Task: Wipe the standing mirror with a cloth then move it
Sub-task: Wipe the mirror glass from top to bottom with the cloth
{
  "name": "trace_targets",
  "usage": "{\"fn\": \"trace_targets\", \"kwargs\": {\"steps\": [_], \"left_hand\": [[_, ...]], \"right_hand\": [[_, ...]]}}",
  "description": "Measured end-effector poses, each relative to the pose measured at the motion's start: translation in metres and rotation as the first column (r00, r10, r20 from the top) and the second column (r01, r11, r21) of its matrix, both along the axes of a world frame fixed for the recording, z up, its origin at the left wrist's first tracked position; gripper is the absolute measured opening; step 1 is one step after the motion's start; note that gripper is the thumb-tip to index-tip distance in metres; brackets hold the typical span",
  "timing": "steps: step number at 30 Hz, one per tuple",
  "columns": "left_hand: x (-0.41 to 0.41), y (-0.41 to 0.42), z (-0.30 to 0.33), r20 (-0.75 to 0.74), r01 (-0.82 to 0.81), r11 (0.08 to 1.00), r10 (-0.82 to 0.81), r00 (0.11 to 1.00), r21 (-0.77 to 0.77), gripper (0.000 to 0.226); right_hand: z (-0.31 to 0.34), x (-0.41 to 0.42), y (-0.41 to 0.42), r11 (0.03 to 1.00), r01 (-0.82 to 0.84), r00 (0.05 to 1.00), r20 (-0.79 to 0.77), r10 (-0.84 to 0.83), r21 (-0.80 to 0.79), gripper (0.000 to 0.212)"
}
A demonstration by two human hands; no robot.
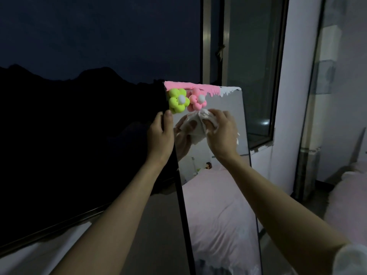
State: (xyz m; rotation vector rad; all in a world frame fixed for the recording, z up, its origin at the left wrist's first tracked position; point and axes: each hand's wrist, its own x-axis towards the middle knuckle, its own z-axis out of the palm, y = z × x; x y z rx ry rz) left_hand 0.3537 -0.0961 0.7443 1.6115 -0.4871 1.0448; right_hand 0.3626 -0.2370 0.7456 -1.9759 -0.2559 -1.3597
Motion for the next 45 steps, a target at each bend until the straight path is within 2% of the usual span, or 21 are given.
{"fn": "trace_targets", "kwargs": {"steps": [4, 8, 9, 12, 13, 17, 19, 22, 24, 29, 34, 38, 40, 42, 45], "left_hand": [[0.001, 0.000, 0.001, 0.019, -0.001, 1.000, 0.001, 1.000, 0.008, 0.027], [0.005, 0.008, -0.003, 0.029, -0.007, 1.000, 0.007, 1.000, -0.001, 0.028], [0.005, 0.010, -0.003, 0.040, -0.010, 1.000, 0.009, 0.999, 0.016, 0.029], [0.007, 0.012, -0.001, 0.052, 0.009, 0.999, -0.011, 0.999, 0.045, 0.030], [0.007, 0.012, -0.001, 0.045, 0.018, 0.999, -0.020, 0.999, 0.039, 0.029], [0.008, 0.012, -0.002, 0.013, 0.059, 0.998, -0.059, 0.998, 0.002, 0.026], [0.010, 0.014, -0.001, 0.004, 0.074, 0.997, -0.074, 0.997, -0.009, 0.024], [0.012, 0.016, 0.002, -0.023, 0.114, 0.993, -0.114, 0.993, 0.010, 0.026], [0.013, 0.016, 0.004, -0.045, 0.156, 0.988, -0.156, 0.987, -0.004, 0.028], [0.014, 0.024, 0.003, -0.069, 0.202, 0.979, -0.204, 0.977, -0.031, 0.030], [0.013, 0.027, 0.009, -0.079, 0.270, 0.962, -0.271, 0.959, -0.028, 0.029], [0.013, 0.034, 0.009, -0.109, 0.243, 0.970, -0.244, 0.964, -0.023, 0.054], [0.010, 0.033, 0.009, -0.128, 0.236, 0.972, -0.237, 0.963, -0.020, 0.044], [0.007, 0.029, 0.012, -0.146, 0.247, 0.968, -0.251, 0.957, -0.042, 0.029], [0.005, 0.028, 0.012, -0.149, 0.252, 0.966, -0.257, 0.955, -0.055, 0.031]], "right_hand": [[-0.017, 0.000, 0.011, 0.983, 0.072, 0.985, 0.164, -0.044, -0.168, 0.023], [-0.034, -0.002, 0.011, 0.943, 0.104, 0.972, 0.231, -0.030, -0.317, 0.027], [-0.026, -0.001, 0.008, 0.943, 0.104, 0.978, 0.205, -0.039, -0.316, 0.027], [-0.003, 0.007, 0.002, 0.982, 0.096, 0.995, 0.017, -0.094, -0.161, 0.030], [-0.002, 0.006, 0.005, 0.986, 0.100, 0.995, 0.007, -0.100, -0.133, 0.031], [-0.035, -0.004, 0.025, 0.963, 0.034, 0.982, 0.190, 0.018, -0.266, 0.026], [-0.038, -0.003, 0.023, 0.941, 0.045, 0.975, 0.218, 0.030, -0.334, 0.025], [-0.010, -0.003, 0.023, 0.968, 0.057, 0.985, 0.173, -0.014, -0.245, 0.036], [-0.004, -0.006, 0.030, 0.980, 0.031, 0.984, 0.178, 0.005, -0.195, 0.035], [-0.048, -0.014, 0.043, 0.926, 0.057, 0.943, 0.325, 0.073, -0.372, 0.022], [-0.003, -0.010, 0.053, 0.956, 0.069, 0.951, 0.307, 0.023, -0.287, 0.027], [-0.045, -0.018, 0.046, 0.899, 0.100, 0.933, 0.355, 0.065, -0.427, 0.025], [-0.039, -0.016, 0.042, 0.889, 0.112, 0.936, 0.348, 0.056, -0.445, 0.025], [-0.014, -0.014, 0.046, 0.912, 0.121, 0.943, 0.331, 0.017, -0.393, 0.026], [-0.011, -0.012, 0.049, 0.928, 0.107, 0.933, 0.358, 0.030, -0.357, 0.025]]}}
